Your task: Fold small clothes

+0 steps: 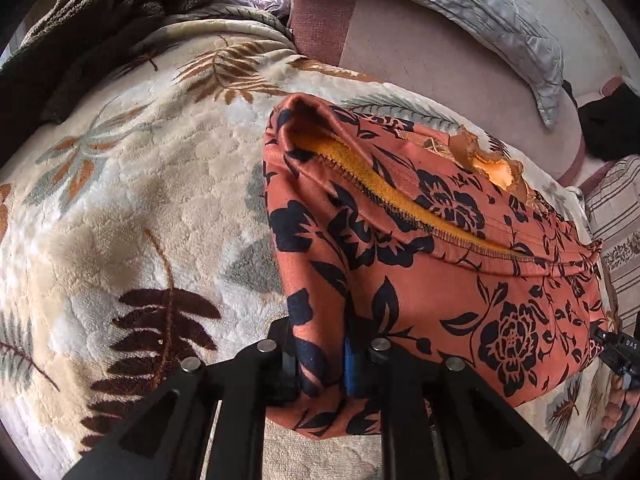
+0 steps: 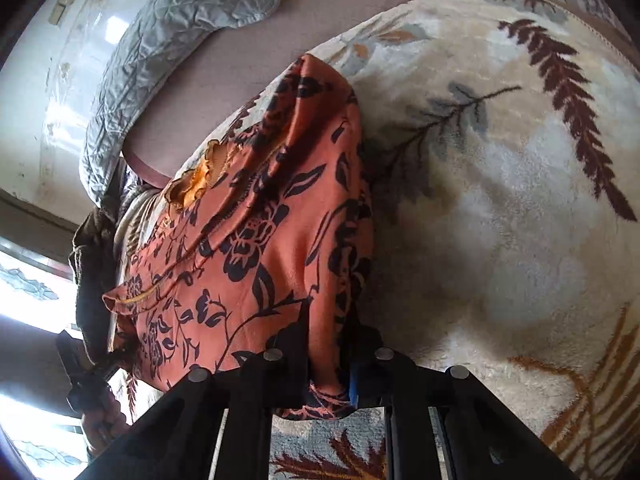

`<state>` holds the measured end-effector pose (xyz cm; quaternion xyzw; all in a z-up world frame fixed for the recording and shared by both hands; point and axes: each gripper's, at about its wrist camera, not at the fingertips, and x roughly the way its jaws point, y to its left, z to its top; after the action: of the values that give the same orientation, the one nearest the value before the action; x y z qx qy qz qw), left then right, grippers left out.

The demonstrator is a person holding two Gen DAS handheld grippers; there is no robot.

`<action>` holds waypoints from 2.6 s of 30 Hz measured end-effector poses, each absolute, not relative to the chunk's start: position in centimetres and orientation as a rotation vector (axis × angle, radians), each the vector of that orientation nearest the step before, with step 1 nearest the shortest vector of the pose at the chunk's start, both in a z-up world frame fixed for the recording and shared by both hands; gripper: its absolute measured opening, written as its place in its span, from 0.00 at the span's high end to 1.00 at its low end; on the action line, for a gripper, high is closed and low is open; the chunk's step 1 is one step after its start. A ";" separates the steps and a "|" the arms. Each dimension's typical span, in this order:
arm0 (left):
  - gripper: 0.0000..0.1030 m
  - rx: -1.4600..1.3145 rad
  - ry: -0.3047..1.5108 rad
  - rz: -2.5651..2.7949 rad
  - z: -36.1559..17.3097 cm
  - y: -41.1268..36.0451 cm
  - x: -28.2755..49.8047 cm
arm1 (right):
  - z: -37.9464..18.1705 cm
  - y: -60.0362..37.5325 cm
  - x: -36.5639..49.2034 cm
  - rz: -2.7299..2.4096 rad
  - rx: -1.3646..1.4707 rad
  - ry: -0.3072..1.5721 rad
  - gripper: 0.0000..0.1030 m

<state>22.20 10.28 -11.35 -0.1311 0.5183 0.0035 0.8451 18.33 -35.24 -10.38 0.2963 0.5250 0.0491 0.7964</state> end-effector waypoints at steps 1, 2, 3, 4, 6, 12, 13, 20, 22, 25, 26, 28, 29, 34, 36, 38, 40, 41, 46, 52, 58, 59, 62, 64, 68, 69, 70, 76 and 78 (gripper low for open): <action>0.87 -0.277 1.090 0.010 -10.5 10.3 22.2 | -9.5 -35.3 18.2 0.101 0.651 1.113 0.89; 0.87 -0.280 1.077 0.007 -9.5 10.3 21.9 | -8.2 -35.3 18.1 0.107 0.653 1.093 0.89; 0.87 -0.282 1.057 -0.003 -8.2 10.3 21.3 | -6.8 -35.1 17.7 0.121 0.651 1.076 0.90; 0.87 -0.276 1.036 -0.011 -6.8 10.2 20.4 | -5.4 -34.9 17.3 0.133 0.640 1.061 0.90; 0.88 -0.255 1.005 -0.013 -4.7 10.0 18.4 | -3.2 -34.5 16.1 0.153 0.602 1.068 0.90; 0.87 -0.256 1.029 -0.082 -4.9 10.9 8.9 | -2.7 -34.2 7.3 0.171 0.561 1.136 0.90; 0.86 -0.250 1.051 -0.090 -6.3 11.1 7.1 | -3.5 -34.1 5.9 0.171 0.574 1.165 0.90; 0.56 -0.289 1.073 -0.030 -11.6 14.6 1.4 | -9.2 -37.8 -2.8 0.106 0.678 1.107 0.50; 0.56 -0.258 1.020 -0.025 -10.0 14.9 2.2 | -7.0 -38.2 -2.8 0.085 0.603 1.015 0.39; 0.56 -0.127 0.934 -0.064 -8.1 14.0 4.3 | -4.4 -37.4 0.3 0.136 0.469 0.949 0.40; 0.56 -0.078 0.918 -0.085 -8.0 13.5 5.1 | -4.0 -36.8 1.7 0.140 0.386 0.941 0.40; 0.56 -0.011 0.925 -0.120 -8.1 12.8 7.0 | -3.8 -35.6 5.4 0.128 0.234 0.946 0.40; 0.56 -0.008 0.939 -0.133 -8.3 12.8 7.8 | -4.0 -35.0 6.8 0.141 0.188 0.958 0.40; 0.56 0.128 1.042 -0.175 -9.6 11.3 11.1 | -6.8 -31.8 11.4 0.177 -0.172 1.128 0.40; 0.56 0.164 1.032 -0.156 -9.4 11.0 12.9 | -6.9 -30.8 13.0 0.188 -0.256 1.134 0.40; 0.53 0.113 1.012 -0.060 -8.6 12.1 16.0 | -5.6 -31.9 14.6 0.157 -0.176 1.057 0.41; 0.53 -0.087 1.031 -0.004 -8.4 14.4 18.7 | -4.9 -35.0 16.7 0.034 0.090 1.011 0.37; 0.53 -0.171 1.038 0.026 -8.6 15.3 19.4 | -5.3 -36.2 17.0 0.003 0.209 1.021 0.37; 0.46 -0.237 1.025 0.005 -8.6 16.7 17.0 | -5.4 -34.8 13.8 0.061 0.231 1.016 0.36; 0.40 -0.128 0.988 -0.060 -8.9 15.9 13.3 | -6.1 -35.0 9.7 0.075 0.246 1.025 0.34; 0.41 -0.157 0.974 -0.032 -8.9 16.6 14.5 | -7.2 -36.0 10.6 0.050 0.271 1.019 0.34; 0.40 -0.192 0.939 -0.045 -8.2 17.2 14.0 | -7.2 -36.4 10.7 0.046 0.297 1.009 0.34; 0.39 -0.212 0.791 0.009 -6.3 19.0 12.3 | -7.3 -37.0 11.0 0.044 0.301 0.997 0.34; 0.36 -0.248 0.779 0.039 -6.2 20.2 11.6 | -7.4 -37.2 11.4 0.055 0.308 0.990 0.34; 0.36 -0.192 0.907 -0.026 -8.9 19.0 12.2 | -8.0 -36.7 12.9 0.080 0.318 1.001 0.34; 0.36 -0.144 0.918 -0.036 -9.4 18.0 12.3 | -8.2 -36.5 13.3 0.079 0.313 1.004 0.34; 0.36 -0.107 0.926 -0.054 -9.6 17.0 12.7 | -8.3 -36.3 13.6 0.076 0.308 1.007 0.35; 0.50 -0.082 0.998 -0.083 -11.3 14.2 16.8 | -8.2 -35.1 14.4 0.057 0.246 1.043 0.84; 0.88 -0.091 1.011 -0.103 -11.1 13.9 17.5 | -7.4 -34.6 14.2 0.043 0.200 1.028 0.89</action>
<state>17.53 13.92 -11.14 -0.0434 0.4840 -0.0492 0.8726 14.17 -34.61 -7.37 0.0953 0.4907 0.0203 0.8659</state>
